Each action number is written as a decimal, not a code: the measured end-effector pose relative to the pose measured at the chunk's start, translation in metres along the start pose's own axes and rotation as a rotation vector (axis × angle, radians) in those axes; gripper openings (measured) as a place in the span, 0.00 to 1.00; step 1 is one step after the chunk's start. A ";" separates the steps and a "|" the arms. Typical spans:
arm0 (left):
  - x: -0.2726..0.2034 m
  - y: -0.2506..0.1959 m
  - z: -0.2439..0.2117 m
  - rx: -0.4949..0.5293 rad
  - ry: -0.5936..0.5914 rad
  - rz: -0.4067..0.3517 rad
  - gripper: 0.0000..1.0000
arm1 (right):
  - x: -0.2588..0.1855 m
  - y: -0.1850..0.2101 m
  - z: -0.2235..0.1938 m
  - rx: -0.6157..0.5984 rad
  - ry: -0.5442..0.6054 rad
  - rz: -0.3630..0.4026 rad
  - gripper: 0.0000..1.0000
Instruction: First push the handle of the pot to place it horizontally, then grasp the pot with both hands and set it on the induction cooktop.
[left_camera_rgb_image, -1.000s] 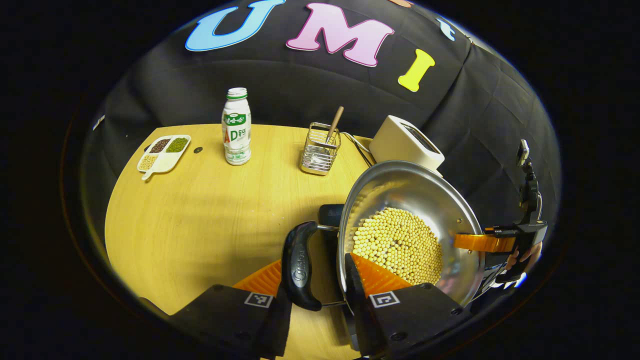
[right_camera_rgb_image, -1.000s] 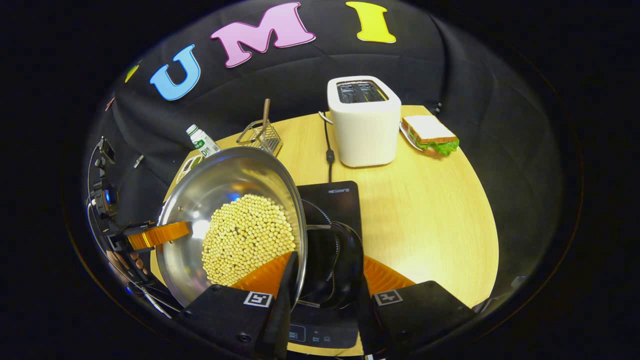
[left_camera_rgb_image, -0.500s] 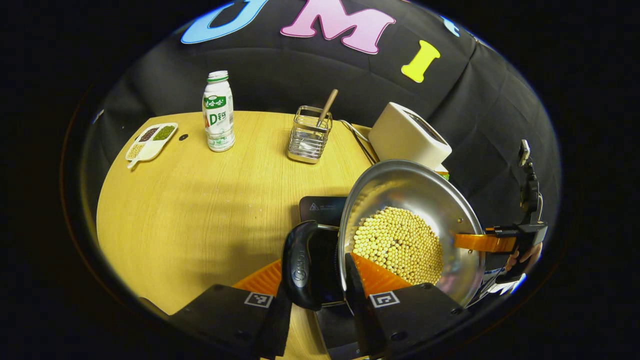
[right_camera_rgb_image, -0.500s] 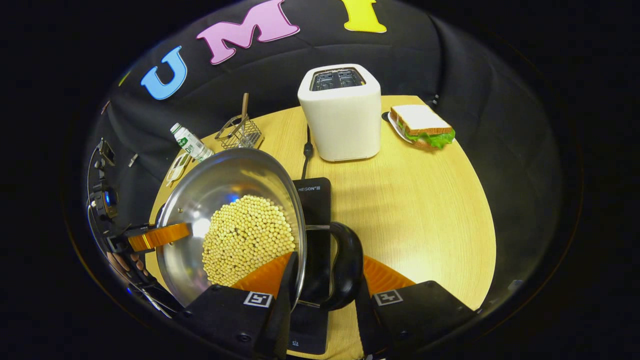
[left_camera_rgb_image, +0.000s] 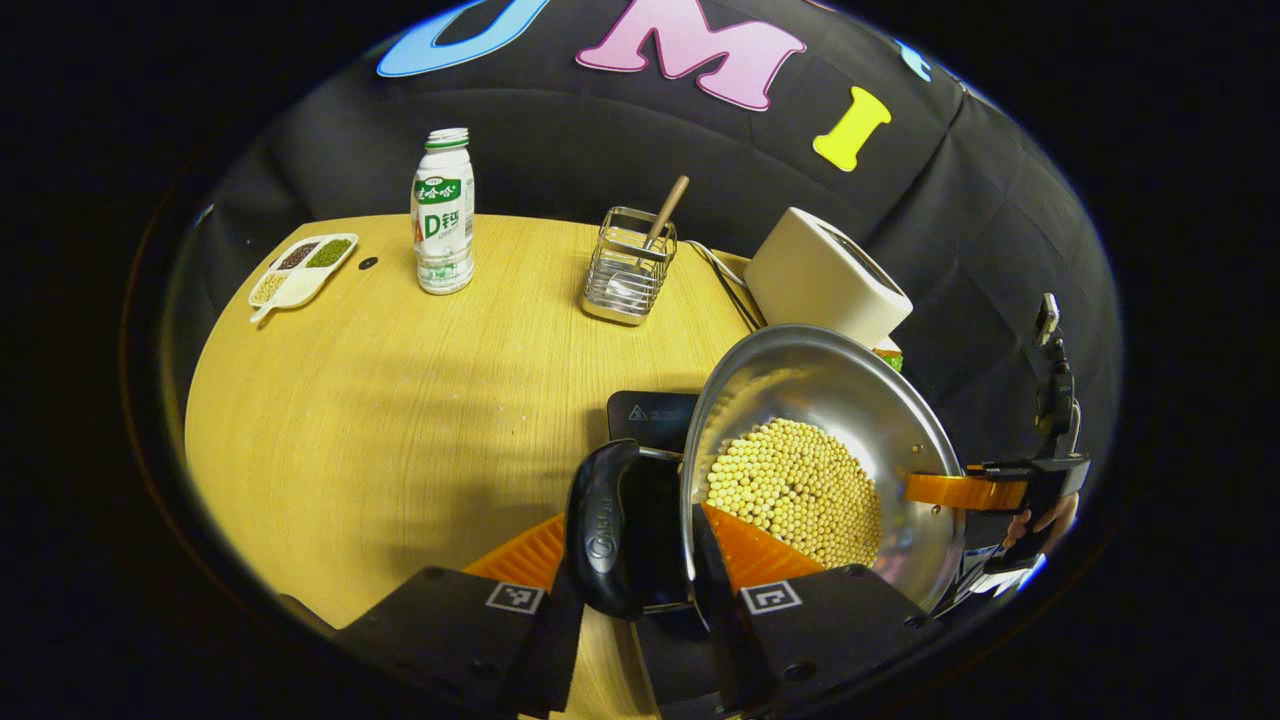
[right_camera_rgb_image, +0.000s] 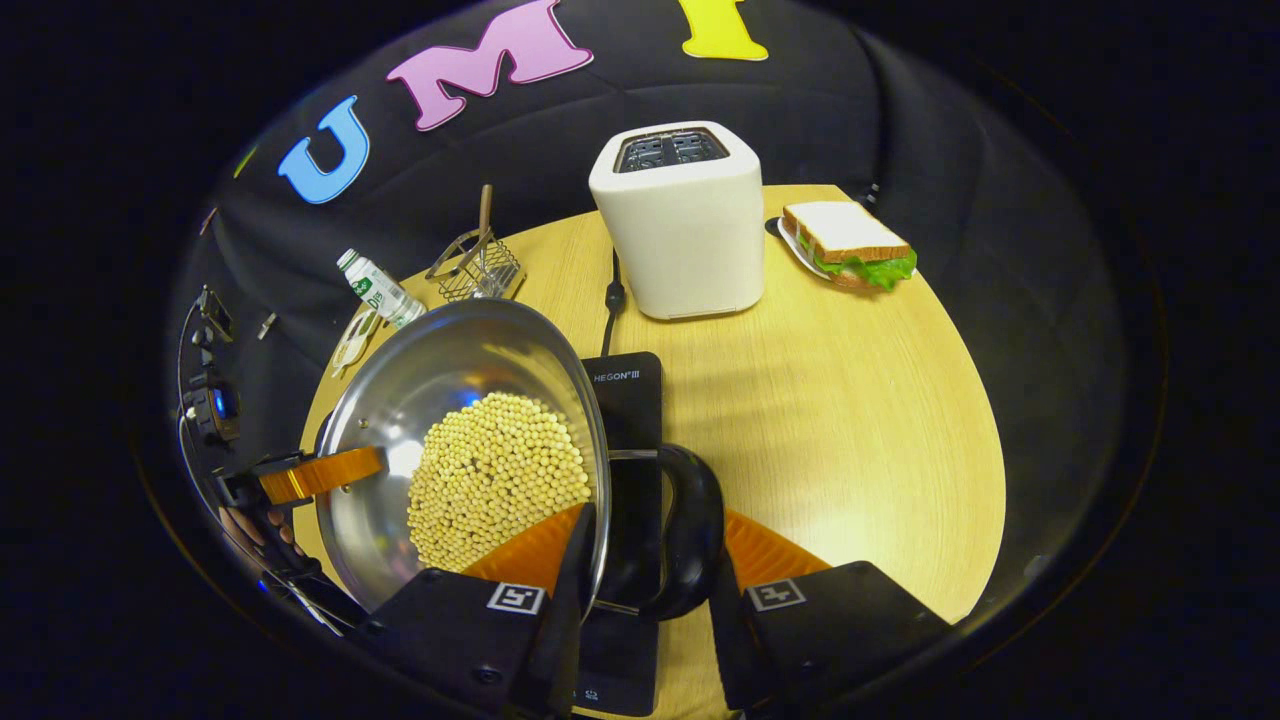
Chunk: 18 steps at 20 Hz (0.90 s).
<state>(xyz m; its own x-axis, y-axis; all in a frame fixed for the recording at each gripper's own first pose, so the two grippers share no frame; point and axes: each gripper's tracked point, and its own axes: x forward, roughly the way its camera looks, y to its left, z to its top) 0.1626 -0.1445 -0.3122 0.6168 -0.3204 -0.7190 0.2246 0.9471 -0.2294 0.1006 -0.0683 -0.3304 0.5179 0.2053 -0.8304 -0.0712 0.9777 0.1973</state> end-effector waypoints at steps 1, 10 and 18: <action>0.001 0.000 0.000 0.003 0.000 0.004 0.58 | -0.001 0.000 0.000 0.001 0.000 0.000 0.59; -0.019 0.004 -0.001 -0.072 -0.041 0.050 0.88 | -0.014 -0.003 -0.005 0.011 -0.022 -0.020 0.83; -0.095 0.016 0.010 -0.041 -0.200 0.116 0.96 | -0.069 -0.004 0.006 0.017 -0.171 -0.059 0.99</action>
<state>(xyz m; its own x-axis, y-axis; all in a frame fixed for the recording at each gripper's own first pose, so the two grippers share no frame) 0.1149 -0.0992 -0.2405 0.7747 -0.2028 -0.5989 0.1147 0.9765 -0.1823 0.0703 -0.0863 -0.2712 0.6586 0.1361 -0.7401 -0.0231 0.9867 0.1609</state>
